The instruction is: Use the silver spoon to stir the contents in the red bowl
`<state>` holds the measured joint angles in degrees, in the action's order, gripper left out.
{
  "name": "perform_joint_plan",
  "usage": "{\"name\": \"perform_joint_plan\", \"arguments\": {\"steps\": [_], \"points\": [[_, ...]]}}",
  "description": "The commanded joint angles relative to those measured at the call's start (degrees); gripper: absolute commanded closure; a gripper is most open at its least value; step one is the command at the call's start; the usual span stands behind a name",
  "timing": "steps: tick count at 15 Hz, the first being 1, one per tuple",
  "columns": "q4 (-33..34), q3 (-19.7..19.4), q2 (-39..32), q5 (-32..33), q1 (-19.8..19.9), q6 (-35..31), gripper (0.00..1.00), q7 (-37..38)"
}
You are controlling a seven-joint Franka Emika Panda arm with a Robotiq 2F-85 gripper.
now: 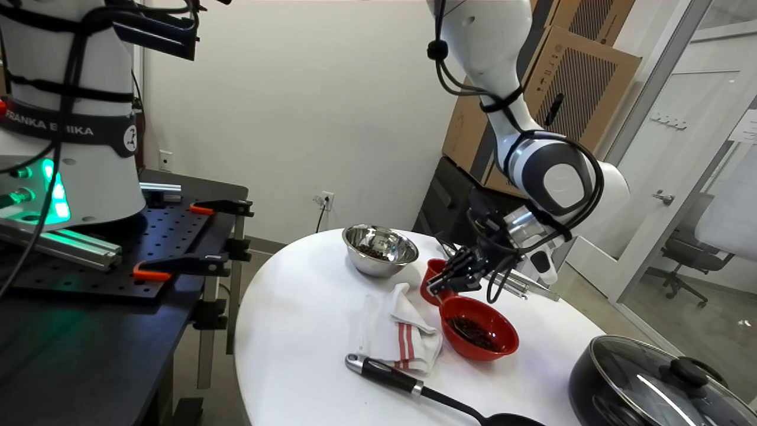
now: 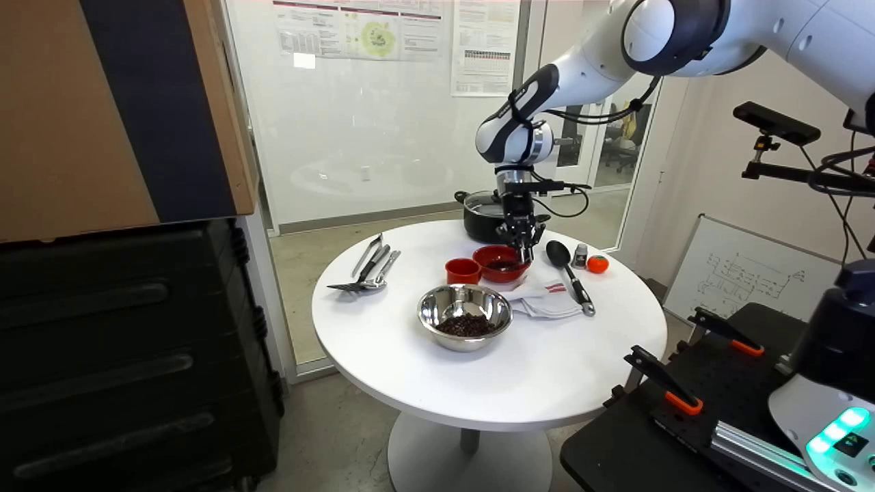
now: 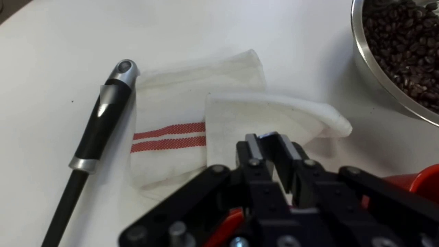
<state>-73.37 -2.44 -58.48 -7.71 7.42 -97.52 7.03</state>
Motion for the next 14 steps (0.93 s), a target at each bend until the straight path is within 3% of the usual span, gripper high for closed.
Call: {"name": "perform_joint_plan", "arguments": {"steps": [1, 14], "points": [[-0.43, -0.84, 0.8, -0.35, -0.62, -0.63, 0.96, 2.4], [0.52, -0.7, -1.0, -0.03, -2.73, -6.65, 0.96, 5.81]]}}
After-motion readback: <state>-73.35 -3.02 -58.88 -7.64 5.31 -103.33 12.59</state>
